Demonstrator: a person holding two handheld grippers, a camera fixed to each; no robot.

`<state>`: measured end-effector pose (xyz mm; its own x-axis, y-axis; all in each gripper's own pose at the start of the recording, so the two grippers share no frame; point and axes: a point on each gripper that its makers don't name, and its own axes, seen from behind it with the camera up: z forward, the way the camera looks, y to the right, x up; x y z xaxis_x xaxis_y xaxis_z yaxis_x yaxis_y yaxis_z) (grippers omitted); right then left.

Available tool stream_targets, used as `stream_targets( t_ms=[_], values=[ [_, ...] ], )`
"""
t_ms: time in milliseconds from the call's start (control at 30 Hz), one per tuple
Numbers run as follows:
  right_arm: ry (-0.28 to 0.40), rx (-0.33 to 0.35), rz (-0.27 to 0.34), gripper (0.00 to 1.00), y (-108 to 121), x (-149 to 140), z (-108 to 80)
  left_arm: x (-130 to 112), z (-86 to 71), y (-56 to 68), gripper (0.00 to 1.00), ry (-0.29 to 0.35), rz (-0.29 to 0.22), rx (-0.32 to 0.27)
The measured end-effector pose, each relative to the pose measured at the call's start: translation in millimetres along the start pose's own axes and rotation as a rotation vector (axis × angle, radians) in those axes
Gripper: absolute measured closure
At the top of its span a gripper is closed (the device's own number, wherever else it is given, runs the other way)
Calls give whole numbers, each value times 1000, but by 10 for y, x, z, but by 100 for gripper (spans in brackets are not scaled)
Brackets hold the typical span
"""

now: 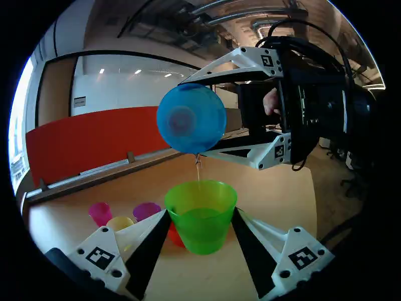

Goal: Pour water

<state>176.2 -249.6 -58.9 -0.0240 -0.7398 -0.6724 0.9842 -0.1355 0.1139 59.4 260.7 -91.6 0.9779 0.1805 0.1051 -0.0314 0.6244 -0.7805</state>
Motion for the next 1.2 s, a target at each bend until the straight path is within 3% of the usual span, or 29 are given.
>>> stream_targets(
  t_ms=[900,1067,1200],
  values=[
    [2,0,-61,8,-16,28,-19,43,-12,1,16,8,3,2],
    [9,-1,-38,8,-32,31,10,55,-10,5,16,12,1,0],
    [14,-3,19,8,-47,18,44,62,-9,10,17,12,2,-1]
  ],
)
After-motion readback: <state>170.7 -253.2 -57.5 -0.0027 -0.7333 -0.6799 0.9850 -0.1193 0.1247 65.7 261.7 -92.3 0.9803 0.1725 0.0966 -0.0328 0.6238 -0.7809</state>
